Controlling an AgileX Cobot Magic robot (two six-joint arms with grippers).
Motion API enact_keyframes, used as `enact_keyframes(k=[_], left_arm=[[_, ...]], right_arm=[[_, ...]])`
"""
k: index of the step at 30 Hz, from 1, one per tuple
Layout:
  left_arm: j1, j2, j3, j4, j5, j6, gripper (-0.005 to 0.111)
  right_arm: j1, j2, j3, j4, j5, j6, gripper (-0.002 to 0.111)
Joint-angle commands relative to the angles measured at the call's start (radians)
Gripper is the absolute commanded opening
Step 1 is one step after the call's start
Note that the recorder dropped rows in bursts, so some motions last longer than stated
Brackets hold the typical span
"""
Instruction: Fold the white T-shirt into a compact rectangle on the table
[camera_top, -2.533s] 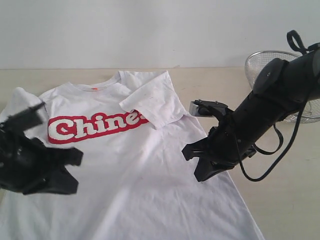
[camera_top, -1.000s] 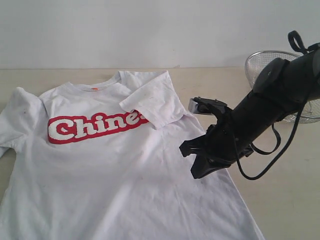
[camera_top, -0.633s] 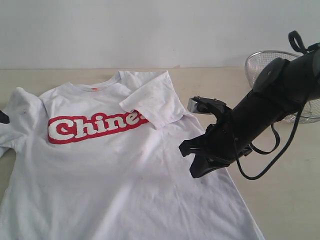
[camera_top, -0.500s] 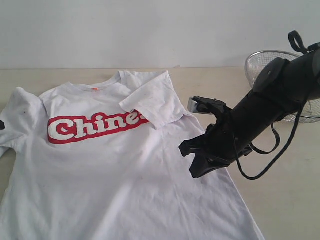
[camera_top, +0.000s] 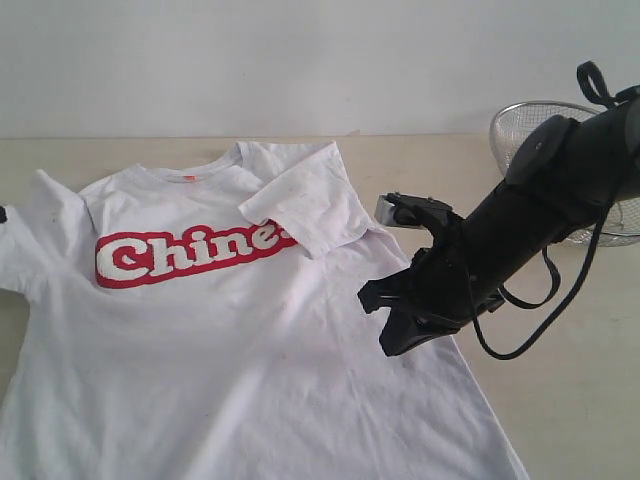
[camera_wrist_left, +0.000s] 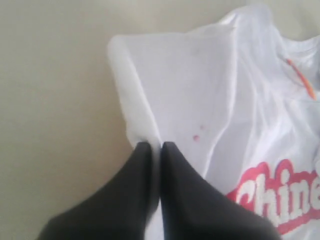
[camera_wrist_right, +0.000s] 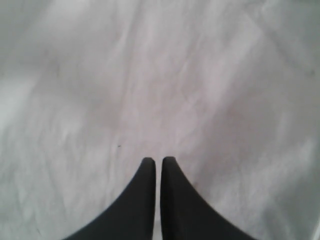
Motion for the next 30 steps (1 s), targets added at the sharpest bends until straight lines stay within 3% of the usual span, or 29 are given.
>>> enact_keyframes(k=[1, 6, 18, 26, 28, 30], left_arm=[[-0.004, -0.061, -0.008, -0.036, 0.033, -0.007, 0.005], [-0.032, -0.073, -0.018, -0.069, 0.09, 0.0, 0.005], [-0.278, -0.073, -0.018, -0.147, 0.013, 0.025, 0.005], [-0.368, -0.029, -0.018, -0.14, -0.05, -0.017, 0.005], [-0.373, -0.019, -0.018, -0.14, -0.05, -0.017, 0.009], [-0.376, -0.009, -0.018, -0.14, -0.048, -0.017, 0.021]], right_arm=[[0.001, -0.007, 0.002, 0.005, 0.001, -0.011, 0.0], [0.001, -0.007, 0.002, 0.005, -0.003, -0.011, 0.0], [0.001, -0.007, 0.002, 0.006, 0.005, -0.011, 0.0], [0.001, -0.007, 0.002, 0.006, 0.016, -0.011, 0.0], [0.001, -0.007, 0.002, 0.006, 0.018, -0.011, 0.0], [0.001, -0.007, 0.002, 0.006, 0.018, -0.011, 0.0]])
